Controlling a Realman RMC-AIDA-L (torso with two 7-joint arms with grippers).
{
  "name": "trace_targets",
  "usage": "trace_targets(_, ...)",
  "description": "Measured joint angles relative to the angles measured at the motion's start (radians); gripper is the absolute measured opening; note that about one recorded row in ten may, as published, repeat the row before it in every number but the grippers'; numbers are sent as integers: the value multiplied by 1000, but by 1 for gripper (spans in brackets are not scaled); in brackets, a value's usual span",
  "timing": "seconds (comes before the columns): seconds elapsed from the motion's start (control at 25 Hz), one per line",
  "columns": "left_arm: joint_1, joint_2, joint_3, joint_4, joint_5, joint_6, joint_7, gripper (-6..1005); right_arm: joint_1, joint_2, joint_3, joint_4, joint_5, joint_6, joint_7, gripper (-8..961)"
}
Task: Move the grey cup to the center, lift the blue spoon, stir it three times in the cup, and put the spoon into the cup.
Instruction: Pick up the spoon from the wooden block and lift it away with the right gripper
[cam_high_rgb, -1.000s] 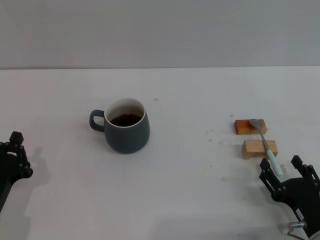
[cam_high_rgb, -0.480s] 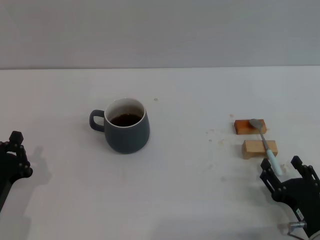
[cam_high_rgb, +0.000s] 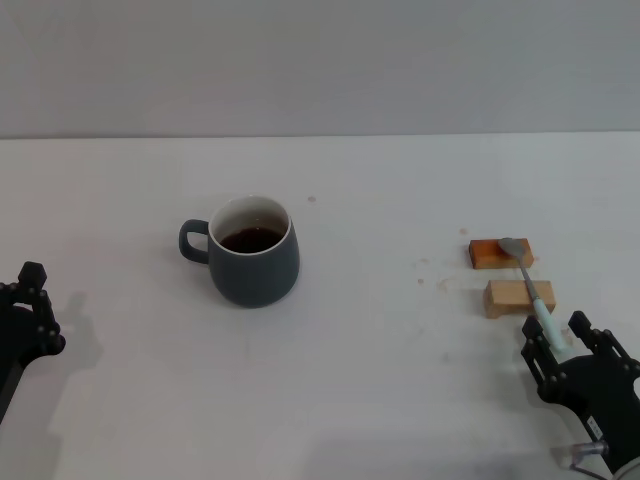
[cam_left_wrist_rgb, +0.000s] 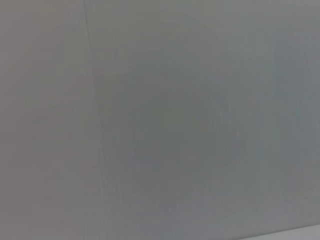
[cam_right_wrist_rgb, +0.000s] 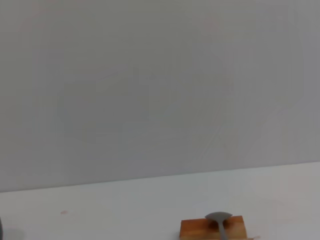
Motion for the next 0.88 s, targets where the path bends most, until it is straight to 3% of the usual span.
trace_targets(0.36, 0, 1, 0, 0, 0, 0, 0, -2, 6, 0, 0, 0, -1, 11, 0, 443)
trace_targets(0.88, -1, 2, 0, 0, 0, 0, 0, -2, 9, 0, 2, 1, -3, 27, 0, 432)
